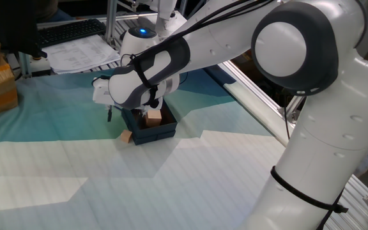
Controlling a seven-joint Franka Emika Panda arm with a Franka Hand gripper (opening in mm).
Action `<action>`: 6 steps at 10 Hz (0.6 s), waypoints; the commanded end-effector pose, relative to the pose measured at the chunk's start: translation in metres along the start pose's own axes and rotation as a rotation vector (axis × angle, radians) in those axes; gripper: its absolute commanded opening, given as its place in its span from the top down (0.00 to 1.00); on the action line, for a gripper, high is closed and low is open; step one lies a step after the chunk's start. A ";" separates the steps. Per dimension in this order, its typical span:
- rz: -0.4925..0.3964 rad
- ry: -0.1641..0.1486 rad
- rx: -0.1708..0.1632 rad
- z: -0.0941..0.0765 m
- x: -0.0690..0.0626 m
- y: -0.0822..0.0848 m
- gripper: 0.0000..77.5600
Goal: Take everything out of the gift box
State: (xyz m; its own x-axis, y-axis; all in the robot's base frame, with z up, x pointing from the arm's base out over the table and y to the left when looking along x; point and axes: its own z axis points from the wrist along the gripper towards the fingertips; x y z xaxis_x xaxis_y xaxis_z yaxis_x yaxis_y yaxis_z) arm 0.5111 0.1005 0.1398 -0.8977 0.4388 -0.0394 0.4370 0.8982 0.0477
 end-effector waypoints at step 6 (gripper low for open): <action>-0.009 0.007 0.025 -0.049 0.007 0.000 0.00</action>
State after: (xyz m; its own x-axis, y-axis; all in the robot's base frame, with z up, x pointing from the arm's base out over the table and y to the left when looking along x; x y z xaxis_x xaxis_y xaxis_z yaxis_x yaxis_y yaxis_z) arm 0.5066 0.1019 0.1595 -0.8981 0.4387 -0.0320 0.4375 0.8984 0.0375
